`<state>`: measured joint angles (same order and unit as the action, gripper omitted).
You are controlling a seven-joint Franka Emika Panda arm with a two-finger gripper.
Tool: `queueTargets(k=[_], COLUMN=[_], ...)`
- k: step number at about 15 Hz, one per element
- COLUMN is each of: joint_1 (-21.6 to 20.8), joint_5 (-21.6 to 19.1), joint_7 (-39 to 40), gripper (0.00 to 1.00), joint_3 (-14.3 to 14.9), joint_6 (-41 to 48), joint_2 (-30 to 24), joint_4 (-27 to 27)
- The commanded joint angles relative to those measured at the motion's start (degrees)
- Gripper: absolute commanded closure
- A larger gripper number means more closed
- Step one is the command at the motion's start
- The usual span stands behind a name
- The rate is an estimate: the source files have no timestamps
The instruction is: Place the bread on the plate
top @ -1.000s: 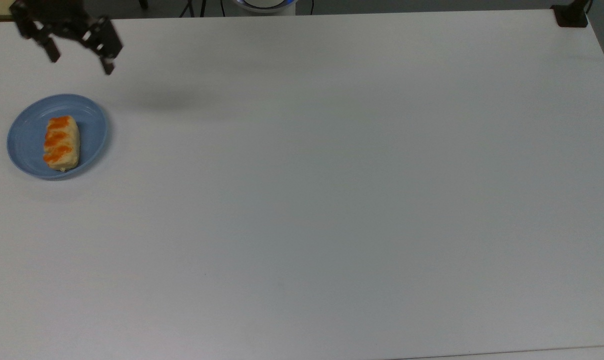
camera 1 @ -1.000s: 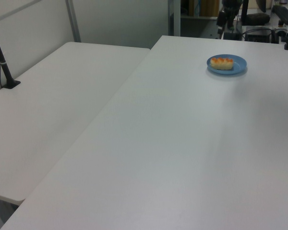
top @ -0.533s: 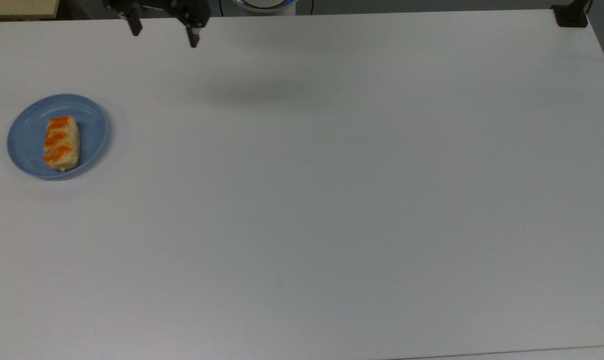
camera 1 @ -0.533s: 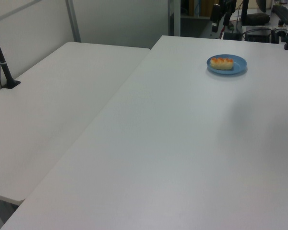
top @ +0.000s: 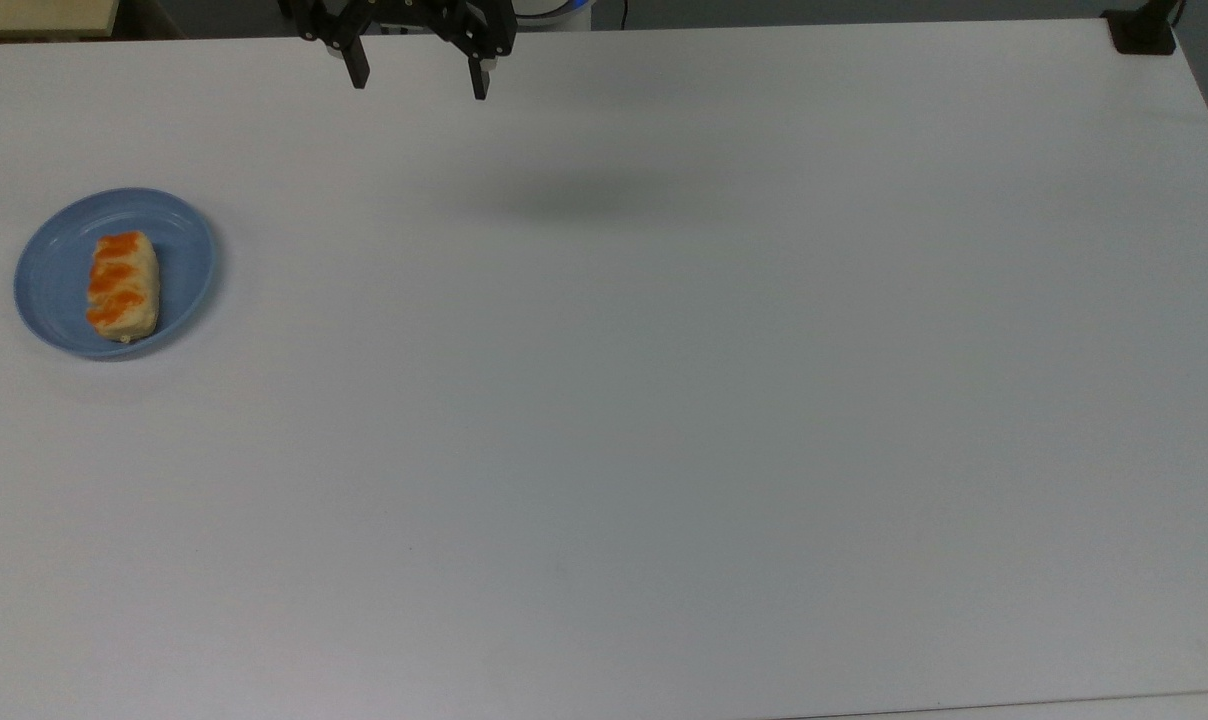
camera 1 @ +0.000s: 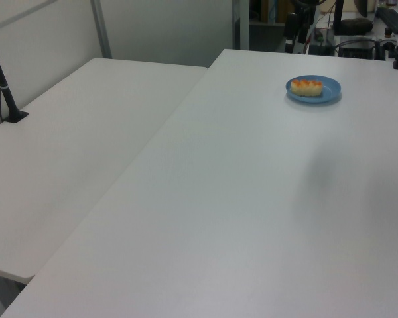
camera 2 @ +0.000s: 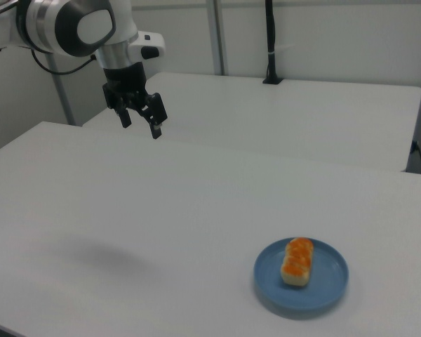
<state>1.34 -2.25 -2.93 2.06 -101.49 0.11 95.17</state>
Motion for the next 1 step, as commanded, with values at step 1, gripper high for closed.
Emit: queueTargets(k=[1], joint_1=[-1.25], joint_5=[-0.56], joint_7=[1.61], gripper=[0.0], joint_3=[1.45], joint_6=[1.03], joint_2=[0.07], joint_4=[-0.6])
